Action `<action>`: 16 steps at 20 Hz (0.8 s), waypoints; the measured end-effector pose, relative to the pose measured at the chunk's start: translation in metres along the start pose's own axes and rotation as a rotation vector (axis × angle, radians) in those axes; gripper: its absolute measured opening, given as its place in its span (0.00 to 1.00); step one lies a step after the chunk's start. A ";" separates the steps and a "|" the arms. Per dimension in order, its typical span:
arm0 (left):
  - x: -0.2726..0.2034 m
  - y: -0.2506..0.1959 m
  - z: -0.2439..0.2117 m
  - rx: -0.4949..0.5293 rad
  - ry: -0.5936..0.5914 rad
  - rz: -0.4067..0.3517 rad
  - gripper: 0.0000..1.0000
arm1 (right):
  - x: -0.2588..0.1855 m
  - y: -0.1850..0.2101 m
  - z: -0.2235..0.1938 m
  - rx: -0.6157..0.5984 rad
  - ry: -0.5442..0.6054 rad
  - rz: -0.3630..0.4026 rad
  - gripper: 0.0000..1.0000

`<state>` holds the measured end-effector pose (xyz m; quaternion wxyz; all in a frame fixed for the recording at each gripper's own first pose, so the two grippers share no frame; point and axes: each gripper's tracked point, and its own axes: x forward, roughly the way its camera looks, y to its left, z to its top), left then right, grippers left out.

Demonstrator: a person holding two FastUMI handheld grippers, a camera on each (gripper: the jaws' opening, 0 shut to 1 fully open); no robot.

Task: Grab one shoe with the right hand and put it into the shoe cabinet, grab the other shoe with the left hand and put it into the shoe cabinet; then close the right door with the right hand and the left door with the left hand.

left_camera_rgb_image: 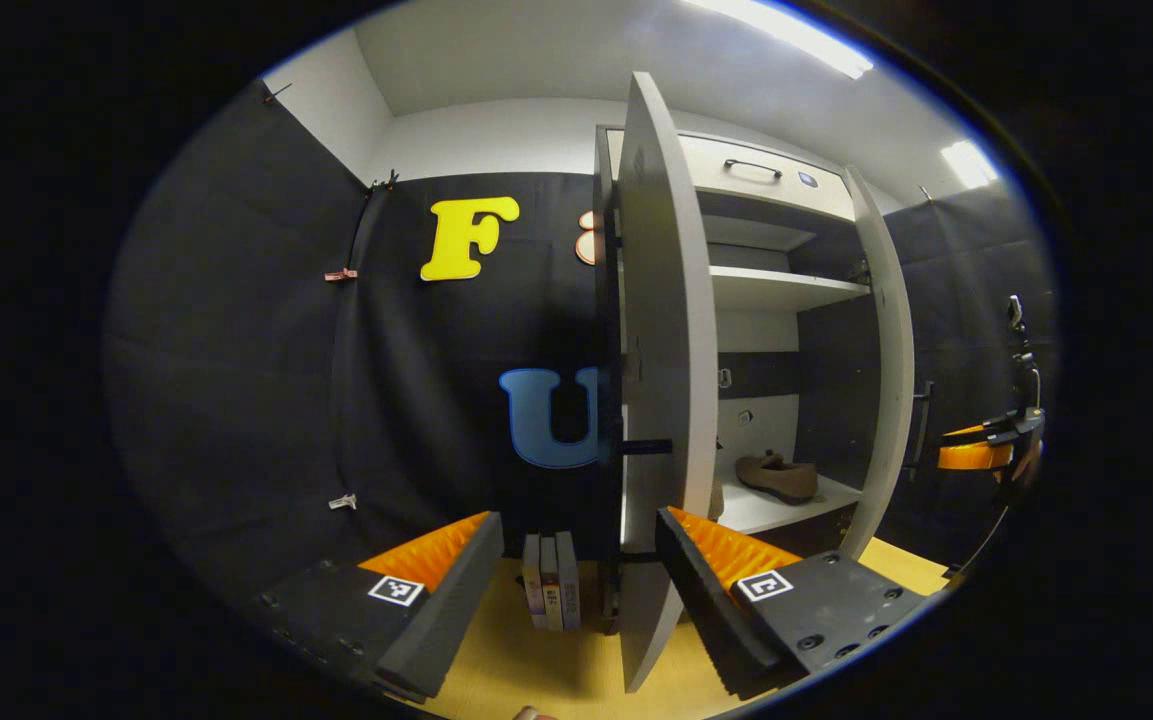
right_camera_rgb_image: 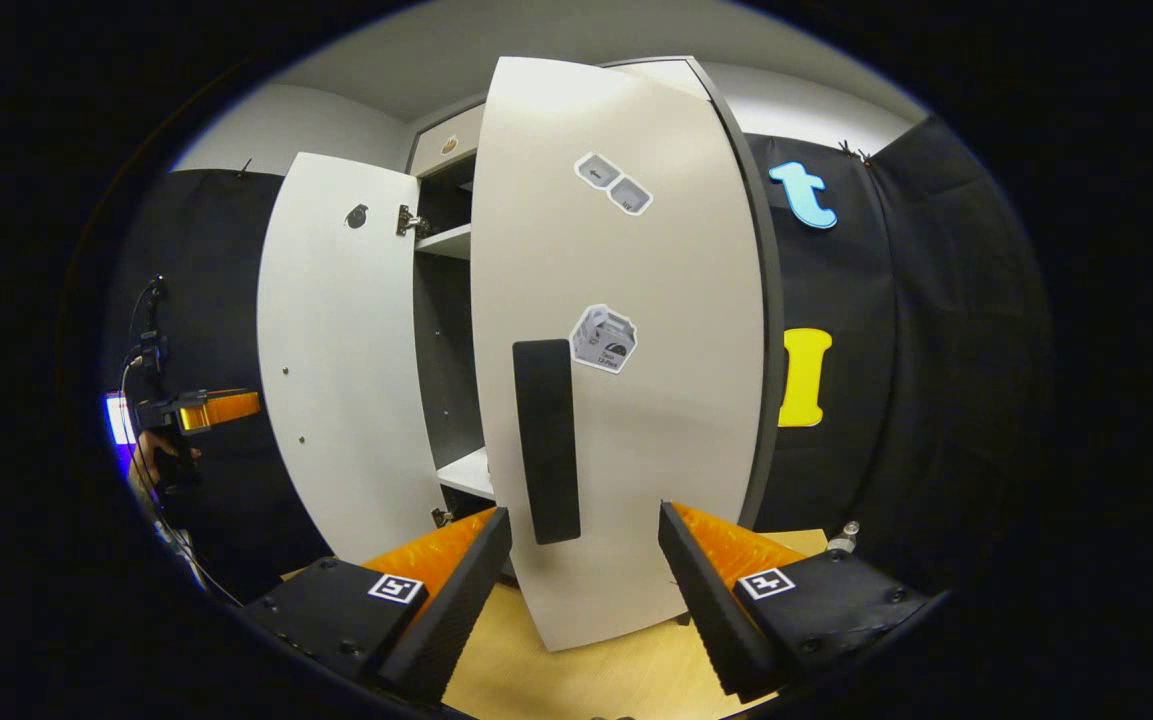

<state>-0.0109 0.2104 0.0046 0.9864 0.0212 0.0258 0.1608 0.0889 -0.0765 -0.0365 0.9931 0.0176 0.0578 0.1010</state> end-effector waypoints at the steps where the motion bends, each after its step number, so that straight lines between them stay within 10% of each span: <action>1: 0.004 -0.002 -0.003 -0.013 0.006 -0.019 0.98 | -0.005 -0.001 0.001 0.001 -0.002 -0.010 0.98; 16: 0.026 -0.066 -0.003 -0.063 -0.002 -0.130 0.94 | -0.036 -0.020 -0.012 0.001 0.022 -0.061 0.98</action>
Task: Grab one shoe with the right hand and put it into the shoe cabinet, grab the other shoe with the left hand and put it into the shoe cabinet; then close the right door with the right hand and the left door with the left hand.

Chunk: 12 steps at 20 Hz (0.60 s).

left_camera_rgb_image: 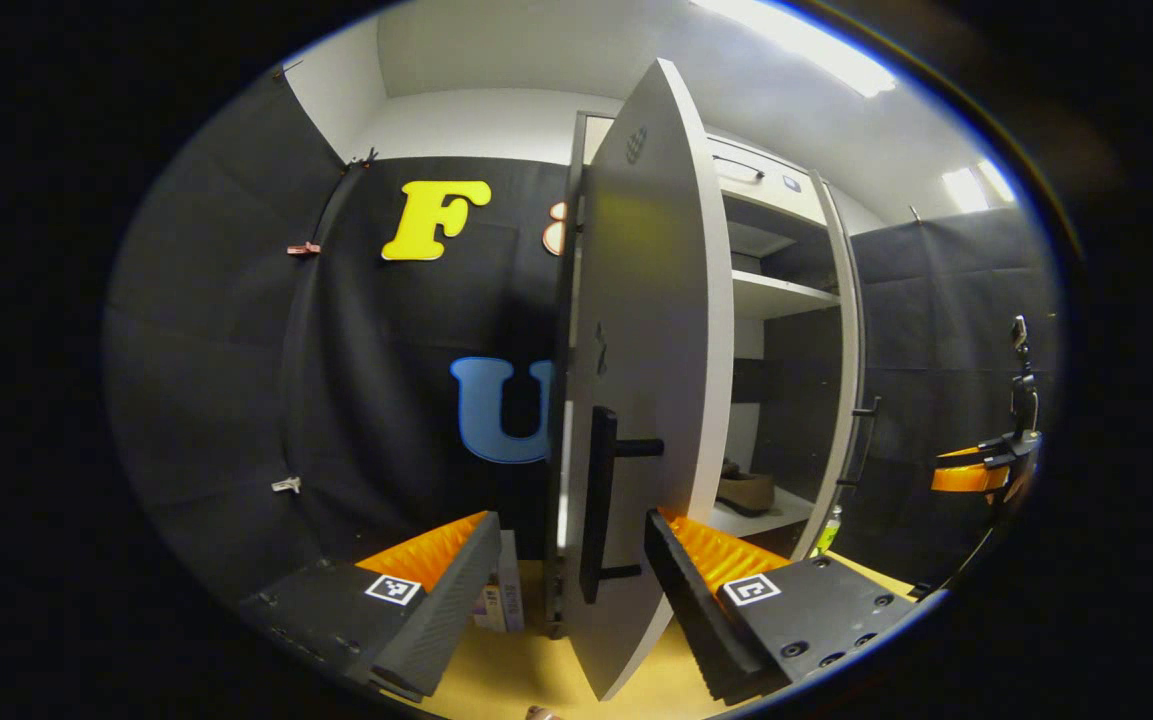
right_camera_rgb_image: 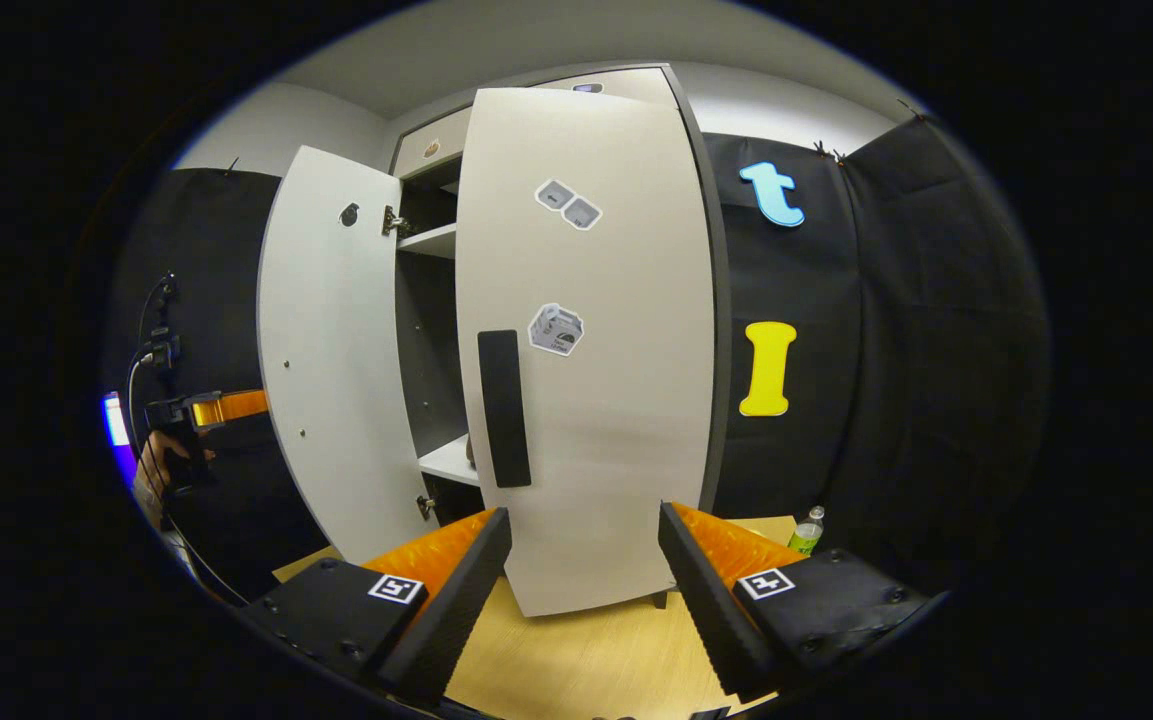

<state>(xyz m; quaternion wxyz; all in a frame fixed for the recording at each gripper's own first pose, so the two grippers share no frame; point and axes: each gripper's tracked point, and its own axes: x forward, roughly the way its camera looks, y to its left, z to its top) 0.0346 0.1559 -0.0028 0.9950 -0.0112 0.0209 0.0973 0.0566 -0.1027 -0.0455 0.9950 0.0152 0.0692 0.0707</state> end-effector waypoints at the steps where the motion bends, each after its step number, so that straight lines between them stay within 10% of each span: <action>1: 0.004 -0.009 0.000 0.002 -0.001 -0.021 0.94 | 0.002 -0.003 0.000 -0.002 0.000 0.001 0.98; 12: 0.064 -0.108 -0.010 -0.008 0.020 -0.194 0.94 | -0.003 -0.045 0.002 0.011 0.007 -0.029 0.98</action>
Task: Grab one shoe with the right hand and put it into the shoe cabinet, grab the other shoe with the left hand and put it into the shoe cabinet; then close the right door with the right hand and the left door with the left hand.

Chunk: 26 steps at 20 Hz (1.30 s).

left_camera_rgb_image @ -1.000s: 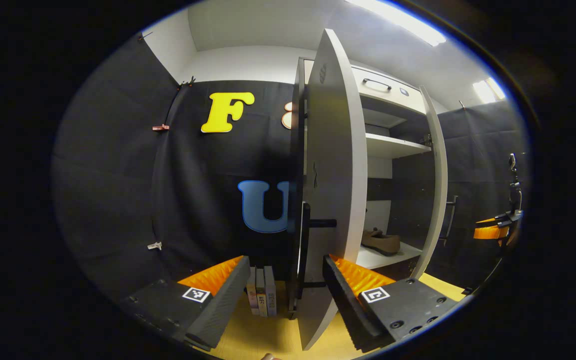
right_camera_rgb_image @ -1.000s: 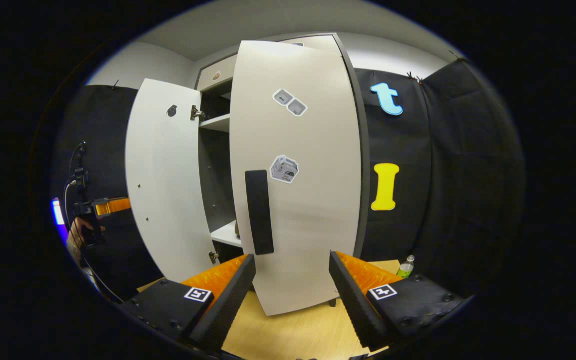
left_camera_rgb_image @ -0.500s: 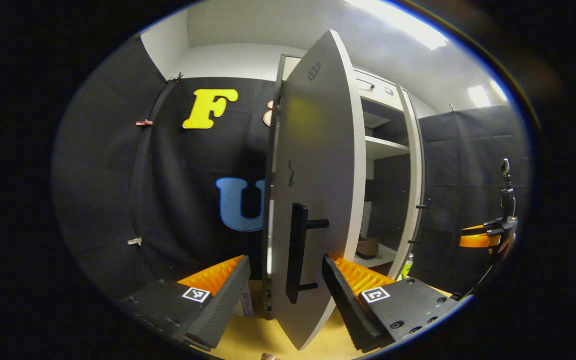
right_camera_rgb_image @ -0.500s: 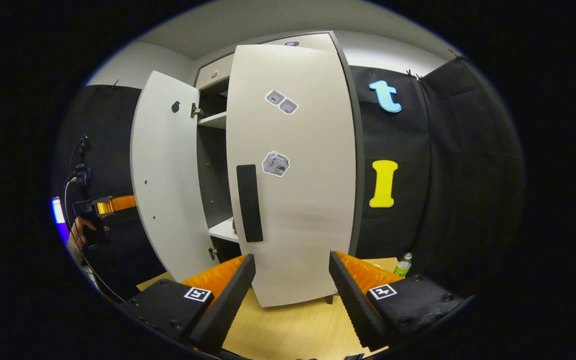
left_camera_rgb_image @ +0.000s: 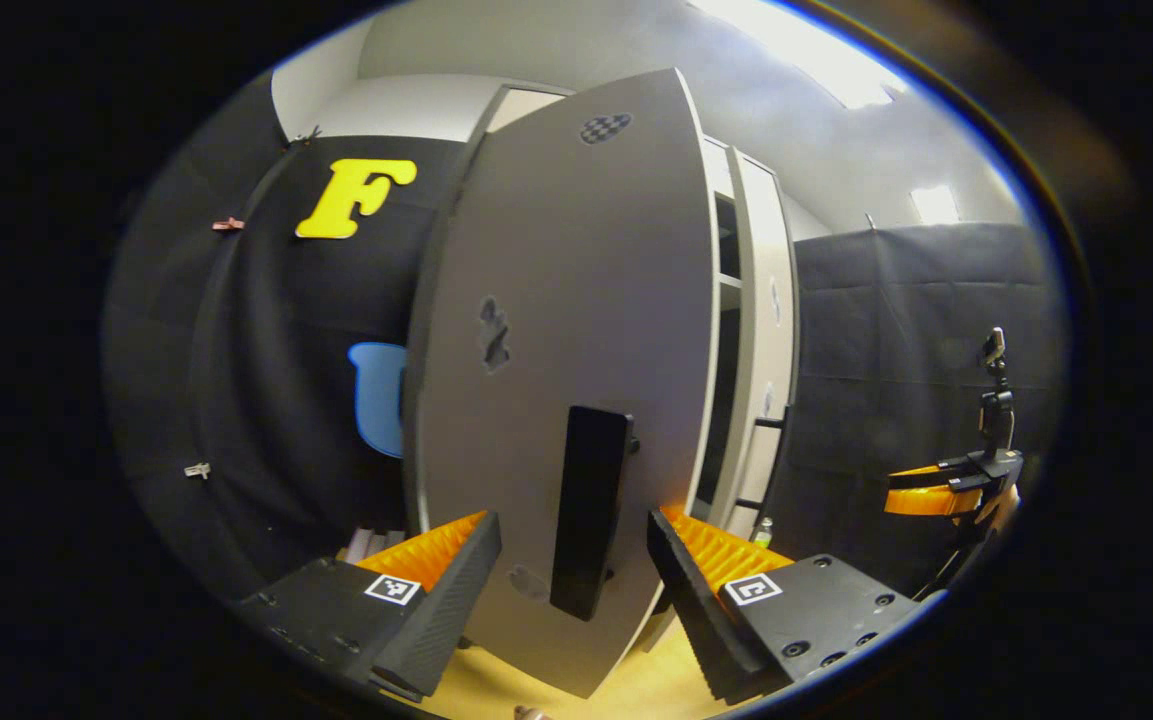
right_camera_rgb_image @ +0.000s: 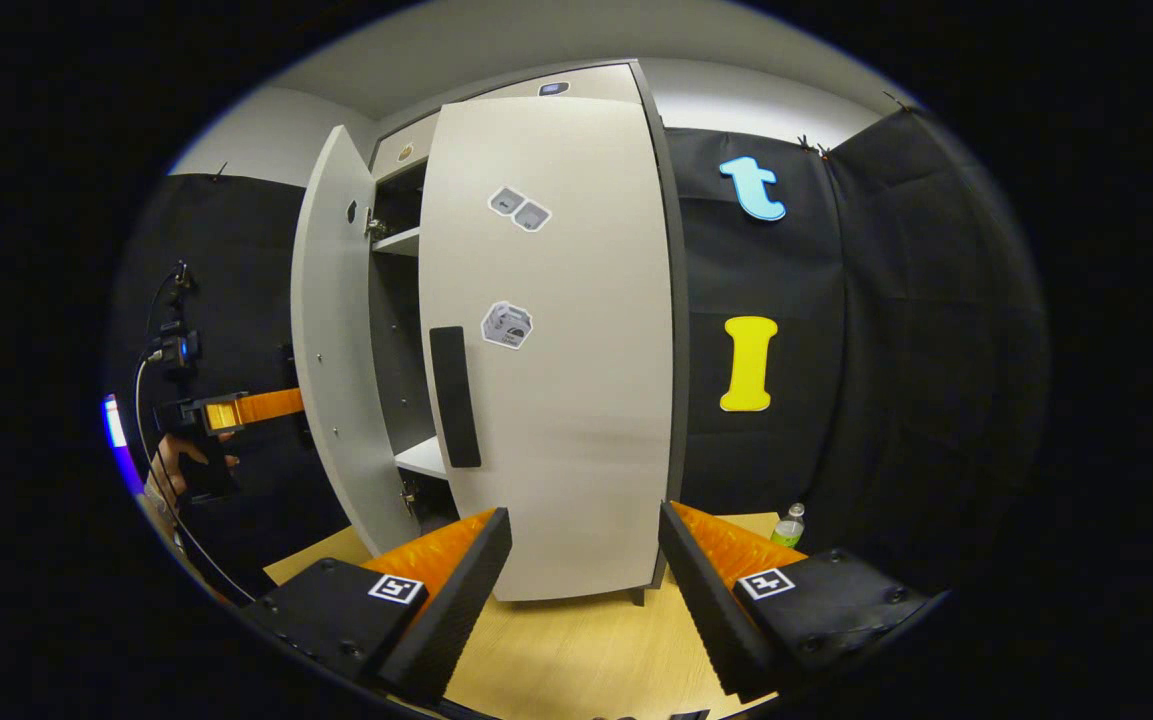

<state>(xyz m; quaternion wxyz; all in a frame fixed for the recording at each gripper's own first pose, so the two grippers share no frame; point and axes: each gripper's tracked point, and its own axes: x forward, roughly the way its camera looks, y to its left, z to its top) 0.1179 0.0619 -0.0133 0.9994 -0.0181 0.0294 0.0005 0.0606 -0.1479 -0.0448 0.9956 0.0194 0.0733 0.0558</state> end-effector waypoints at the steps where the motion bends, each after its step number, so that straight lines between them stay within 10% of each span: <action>1: 0.006 -0.004 -0.002 0.028 0.013 0.002 0.94 | 0.001 -0.004 0.000 0.002 0.000 0.000 0.98; 12: -0.008 -0.013 -0.013 -0.024 0.036 0.008 0.94 | 0.014 -0.001 0.000 0.016 0.002 0.042 0.98; 26: -0.055 -0.008 -0.006 0.016 0.024 0.052 0.94 | 0.023 0.094 0.033 0.035 -0.117 0.029 0.98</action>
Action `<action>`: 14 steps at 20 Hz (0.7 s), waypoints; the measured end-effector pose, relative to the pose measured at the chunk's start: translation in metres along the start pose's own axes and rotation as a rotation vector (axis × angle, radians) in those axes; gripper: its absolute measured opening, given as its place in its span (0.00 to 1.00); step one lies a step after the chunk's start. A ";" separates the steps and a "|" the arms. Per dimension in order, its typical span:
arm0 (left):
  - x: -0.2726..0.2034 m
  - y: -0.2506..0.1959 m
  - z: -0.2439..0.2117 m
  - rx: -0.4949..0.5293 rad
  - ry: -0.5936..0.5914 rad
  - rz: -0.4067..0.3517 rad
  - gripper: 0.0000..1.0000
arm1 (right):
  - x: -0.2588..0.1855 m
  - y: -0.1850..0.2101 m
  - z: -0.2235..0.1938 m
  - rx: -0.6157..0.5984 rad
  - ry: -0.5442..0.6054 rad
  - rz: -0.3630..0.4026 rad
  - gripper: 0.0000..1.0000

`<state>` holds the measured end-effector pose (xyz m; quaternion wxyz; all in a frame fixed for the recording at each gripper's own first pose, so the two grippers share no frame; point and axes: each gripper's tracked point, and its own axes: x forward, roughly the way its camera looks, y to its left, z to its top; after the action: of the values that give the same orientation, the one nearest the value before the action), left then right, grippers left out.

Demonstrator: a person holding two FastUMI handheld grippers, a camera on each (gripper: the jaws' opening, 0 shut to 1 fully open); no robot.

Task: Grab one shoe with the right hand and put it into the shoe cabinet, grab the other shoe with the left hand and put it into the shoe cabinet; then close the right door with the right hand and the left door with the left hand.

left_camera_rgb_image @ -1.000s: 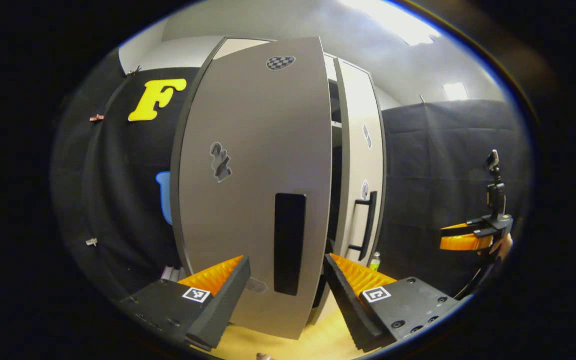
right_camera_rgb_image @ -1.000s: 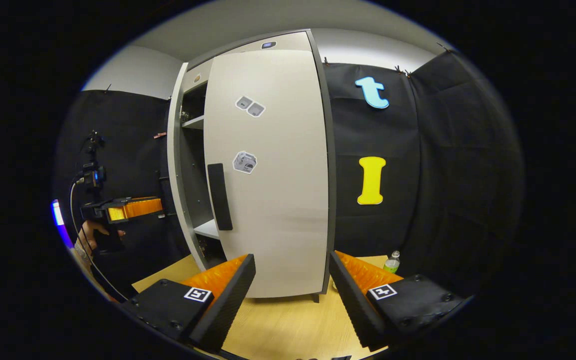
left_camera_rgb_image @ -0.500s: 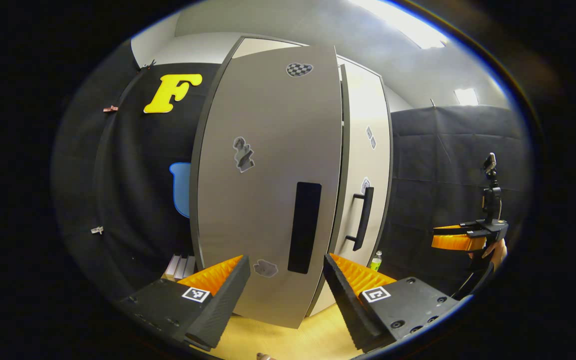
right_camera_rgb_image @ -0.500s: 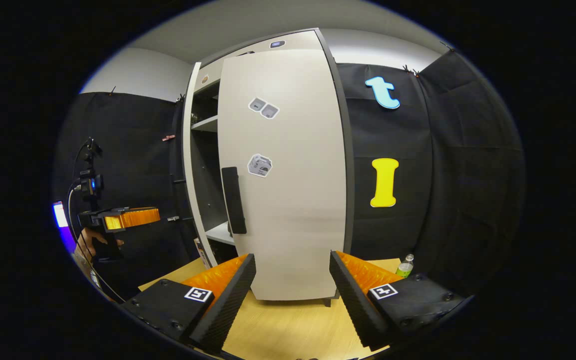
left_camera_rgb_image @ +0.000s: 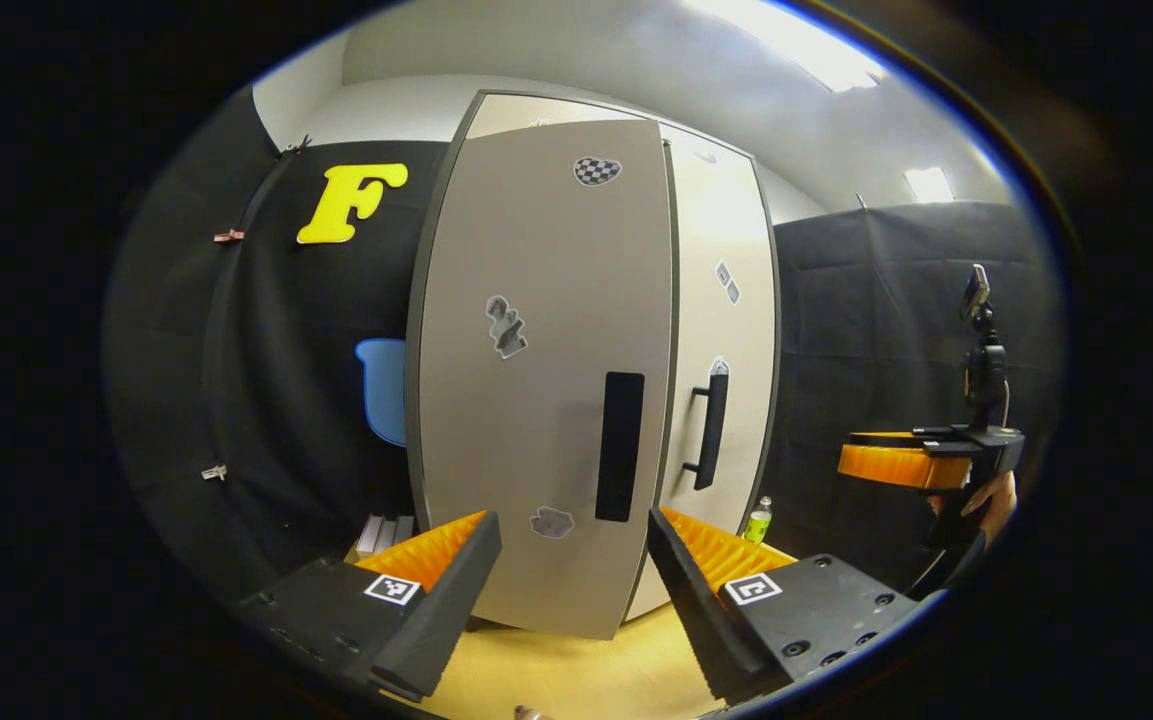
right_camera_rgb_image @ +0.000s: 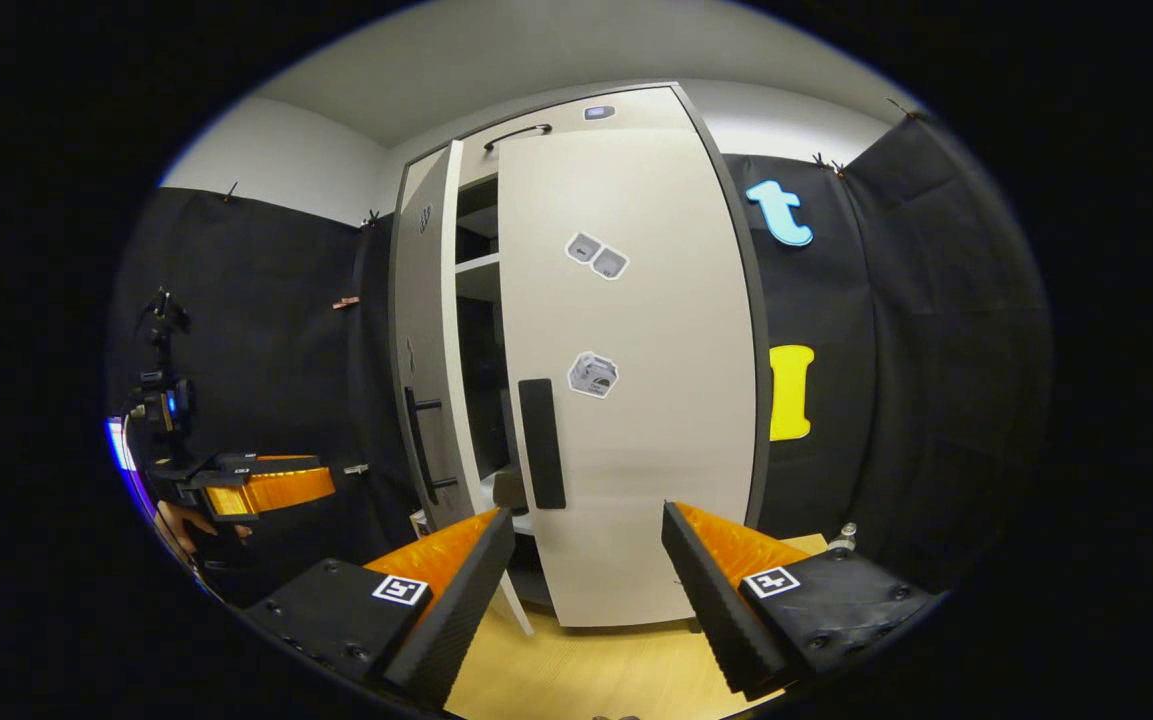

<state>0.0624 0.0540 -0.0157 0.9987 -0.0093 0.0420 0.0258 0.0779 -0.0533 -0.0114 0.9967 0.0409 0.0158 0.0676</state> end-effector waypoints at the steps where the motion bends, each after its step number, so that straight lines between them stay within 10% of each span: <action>1: -0.002 -0.001 0.000 -0.002 -0.001 0.000 0.94 | -0.001 0.003 0.000 0.003 0.000 -0.015 0.98; 14: -0.016 -0.011 0.001 -0.021 -0.014 0.006 0.94 | -0.012 0.037 0.001 -0.010 -0.027 -0.021 0.98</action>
<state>0.0472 0.0425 -0.0129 0.9988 -0.0193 0.0346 0.0293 0.0612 -0.0183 -0.0074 0.9977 0.0364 0.0026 0.0567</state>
